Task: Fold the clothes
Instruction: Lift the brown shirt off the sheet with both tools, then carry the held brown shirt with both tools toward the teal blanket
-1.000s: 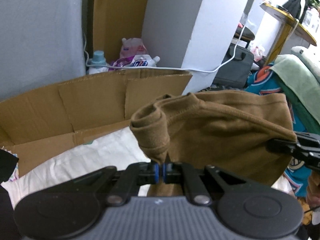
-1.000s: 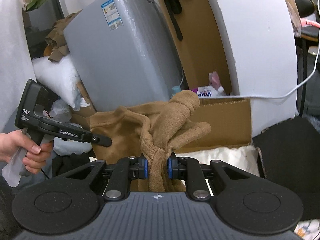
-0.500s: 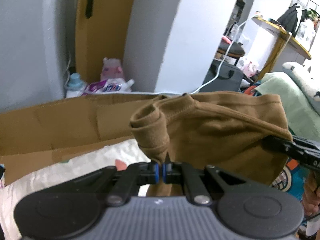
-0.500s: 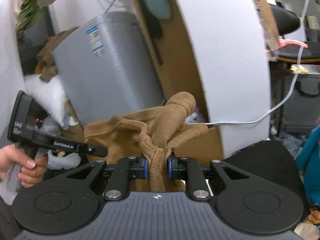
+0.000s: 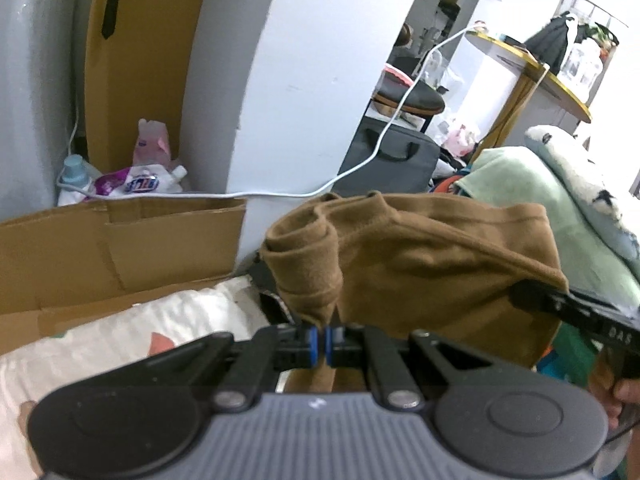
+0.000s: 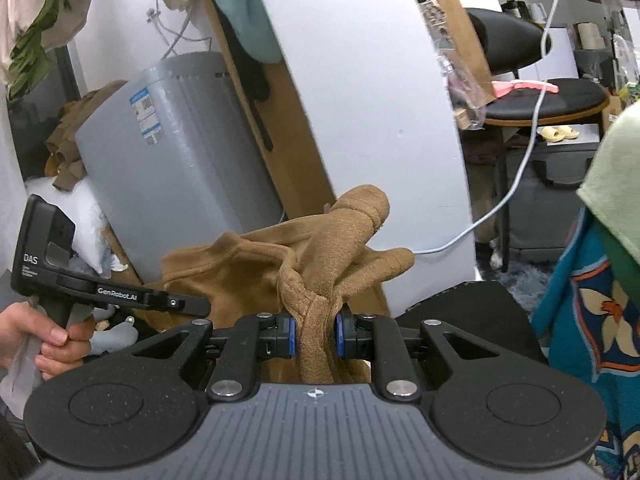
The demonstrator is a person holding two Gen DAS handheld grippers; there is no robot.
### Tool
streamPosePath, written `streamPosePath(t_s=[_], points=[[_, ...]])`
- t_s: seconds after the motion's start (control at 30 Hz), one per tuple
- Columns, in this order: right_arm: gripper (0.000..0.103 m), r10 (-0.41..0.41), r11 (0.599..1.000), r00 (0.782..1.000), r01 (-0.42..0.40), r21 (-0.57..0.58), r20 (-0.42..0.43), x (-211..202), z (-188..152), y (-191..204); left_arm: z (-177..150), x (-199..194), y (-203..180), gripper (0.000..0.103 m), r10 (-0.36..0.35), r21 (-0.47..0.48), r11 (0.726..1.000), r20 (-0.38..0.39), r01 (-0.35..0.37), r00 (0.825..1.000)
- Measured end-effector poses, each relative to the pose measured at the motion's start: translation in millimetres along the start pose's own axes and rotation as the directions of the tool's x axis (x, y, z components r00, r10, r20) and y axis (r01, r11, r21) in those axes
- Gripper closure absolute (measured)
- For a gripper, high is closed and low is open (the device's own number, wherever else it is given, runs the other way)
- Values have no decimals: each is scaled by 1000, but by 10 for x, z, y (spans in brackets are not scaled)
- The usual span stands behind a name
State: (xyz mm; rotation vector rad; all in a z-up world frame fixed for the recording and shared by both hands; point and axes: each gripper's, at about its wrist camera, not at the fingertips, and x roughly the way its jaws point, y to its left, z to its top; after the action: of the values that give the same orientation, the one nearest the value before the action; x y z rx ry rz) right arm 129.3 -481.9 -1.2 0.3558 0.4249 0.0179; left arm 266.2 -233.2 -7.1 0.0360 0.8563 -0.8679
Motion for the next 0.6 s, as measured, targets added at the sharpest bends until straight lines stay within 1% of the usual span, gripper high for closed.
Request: streamPosePath(t_s=[0.1,0.2,0.33,0.4,0.6], points=[[86,-21,1000,1000,21,-6,-3,-78,6,-158,-24,85,-154,99,-6,20,1000,8,5,1000],[86,-26,1000,1000,26,-11,-8,-153,11,-299,-58,143,-277,99,5,40,999,0,-5,1000],[86,-36,999,999,35,-27,-3,-250,15,-466,-99,173,-447,99,23,40,999,-4,-22,1000],[86,-52,998,999,52,-23,-3,-294,18,-552,-132,180,-542,99,20,43,999,3,-20,1000],[86,-124,991,992,124,-44,-9,-407,5,-762,-258,391,-763,99,-15,8,1000,-3,15,1000]])
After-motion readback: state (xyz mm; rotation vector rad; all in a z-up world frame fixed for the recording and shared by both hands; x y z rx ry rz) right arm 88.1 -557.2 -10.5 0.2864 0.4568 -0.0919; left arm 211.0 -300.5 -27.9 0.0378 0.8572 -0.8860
